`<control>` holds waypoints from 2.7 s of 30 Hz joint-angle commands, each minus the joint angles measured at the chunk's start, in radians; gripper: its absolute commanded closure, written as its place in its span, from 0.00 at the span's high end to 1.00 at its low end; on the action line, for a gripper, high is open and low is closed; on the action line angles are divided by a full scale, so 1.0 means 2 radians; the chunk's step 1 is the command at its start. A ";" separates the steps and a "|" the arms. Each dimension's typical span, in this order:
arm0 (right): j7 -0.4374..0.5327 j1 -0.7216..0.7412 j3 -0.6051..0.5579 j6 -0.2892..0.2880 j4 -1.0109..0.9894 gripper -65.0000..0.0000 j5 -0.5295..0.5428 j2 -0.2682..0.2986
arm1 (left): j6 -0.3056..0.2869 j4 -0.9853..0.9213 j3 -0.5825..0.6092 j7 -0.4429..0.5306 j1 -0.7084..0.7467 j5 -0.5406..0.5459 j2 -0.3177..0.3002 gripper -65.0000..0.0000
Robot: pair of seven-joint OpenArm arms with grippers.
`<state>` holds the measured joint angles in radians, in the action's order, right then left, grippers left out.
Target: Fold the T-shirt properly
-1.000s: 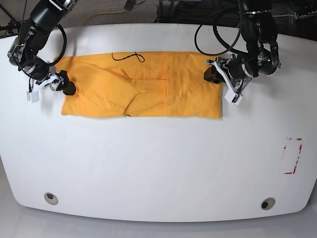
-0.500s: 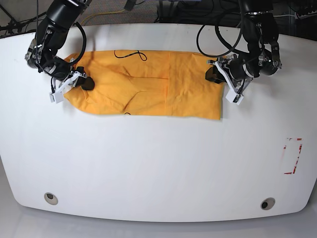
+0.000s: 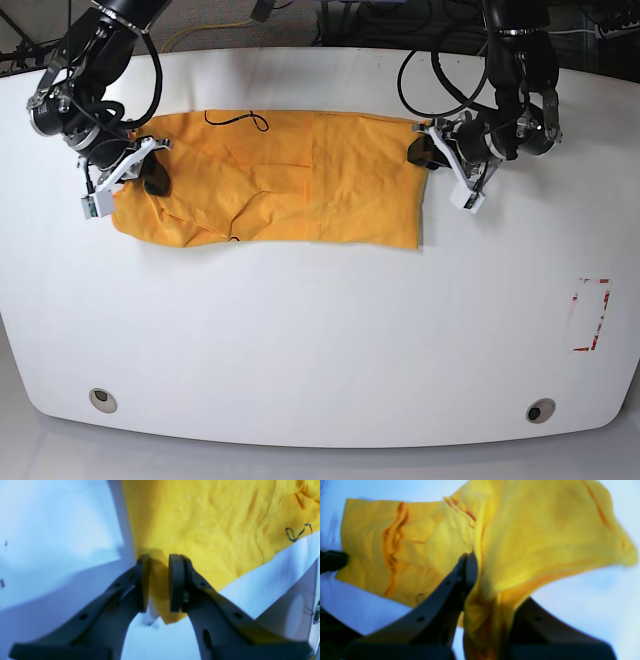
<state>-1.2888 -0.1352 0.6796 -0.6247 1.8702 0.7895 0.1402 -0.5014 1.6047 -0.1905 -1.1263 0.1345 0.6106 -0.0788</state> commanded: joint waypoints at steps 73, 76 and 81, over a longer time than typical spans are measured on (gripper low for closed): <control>0.136 0.016 -0.328 0.033 -0.052 0.87 0.015 0.018 | -0.071 0.103 -0.132 0.023 0.063 0.069 -0.049 0.18; 0.136 0.014 -0.380 0.037 -0.027 0.87 0.015 0.013 | -0.086 0.106 -0.132 0.023 0.063 0.069 -0.049 0.18; 0.137 0.014 -0.438 0.038 -0.022 0.87 0.011 -0.011 | -0.087 0.106 -0.132 0.023 0.062 0.069 -0.050 0.18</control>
<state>-1.0286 -0.1177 -0.1860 -0.5495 1.8065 0.8089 0.1249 -0.6643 1.7947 -0.4511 -1.0988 0.2661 0.7277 -0.1703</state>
